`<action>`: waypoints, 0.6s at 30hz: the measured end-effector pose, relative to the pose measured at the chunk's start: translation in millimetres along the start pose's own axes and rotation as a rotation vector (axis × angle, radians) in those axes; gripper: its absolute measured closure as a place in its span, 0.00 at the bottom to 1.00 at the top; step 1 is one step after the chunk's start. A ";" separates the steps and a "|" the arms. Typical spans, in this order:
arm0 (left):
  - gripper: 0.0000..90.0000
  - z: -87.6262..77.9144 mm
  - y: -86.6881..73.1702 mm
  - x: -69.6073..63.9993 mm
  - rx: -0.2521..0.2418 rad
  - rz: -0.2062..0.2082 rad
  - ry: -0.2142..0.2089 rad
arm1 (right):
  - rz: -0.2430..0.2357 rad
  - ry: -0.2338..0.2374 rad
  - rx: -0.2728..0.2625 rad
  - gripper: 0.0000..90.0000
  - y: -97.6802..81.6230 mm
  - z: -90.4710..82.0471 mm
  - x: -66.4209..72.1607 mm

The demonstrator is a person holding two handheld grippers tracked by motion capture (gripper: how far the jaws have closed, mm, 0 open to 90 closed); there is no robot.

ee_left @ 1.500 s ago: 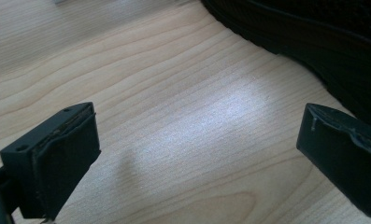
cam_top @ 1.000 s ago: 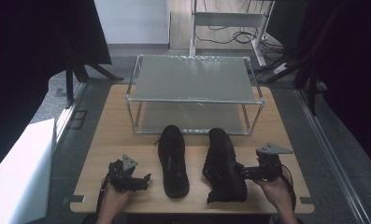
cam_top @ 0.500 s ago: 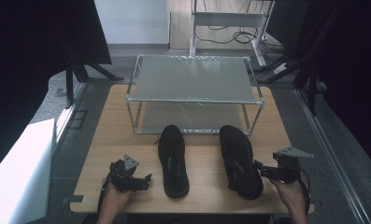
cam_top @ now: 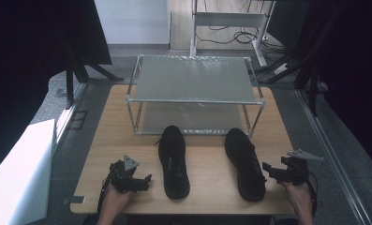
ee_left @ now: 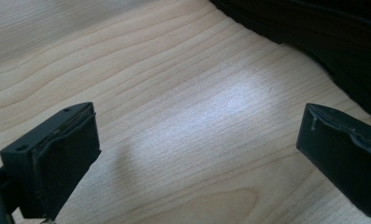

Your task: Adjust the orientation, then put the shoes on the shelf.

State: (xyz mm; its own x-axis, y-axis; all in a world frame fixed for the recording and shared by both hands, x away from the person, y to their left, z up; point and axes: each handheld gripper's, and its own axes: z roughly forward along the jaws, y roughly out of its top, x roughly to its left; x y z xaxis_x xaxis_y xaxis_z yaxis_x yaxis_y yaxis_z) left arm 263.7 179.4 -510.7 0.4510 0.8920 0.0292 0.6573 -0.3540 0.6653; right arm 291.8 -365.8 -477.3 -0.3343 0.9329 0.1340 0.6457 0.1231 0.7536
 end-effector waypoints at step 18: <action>0.02 -12.7 12.9 -6.8 -0.088 -0.076 -0.014 | 0.057 0.132 -0.072 0.09 6.2 -12.5 7.8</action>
State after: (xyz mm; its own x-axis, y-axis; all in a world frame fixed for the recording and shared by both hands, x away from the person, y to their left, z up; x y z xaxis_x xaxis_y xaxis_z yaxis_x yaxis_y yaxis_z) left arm 261.4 172.3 -492.9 0.4108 0.9111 -0.0341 0.6348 -0.2590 0.7280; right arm 284.6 -362.0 -463.6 -0.3886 0.8846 0.2579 0.6171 0.0420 0.7857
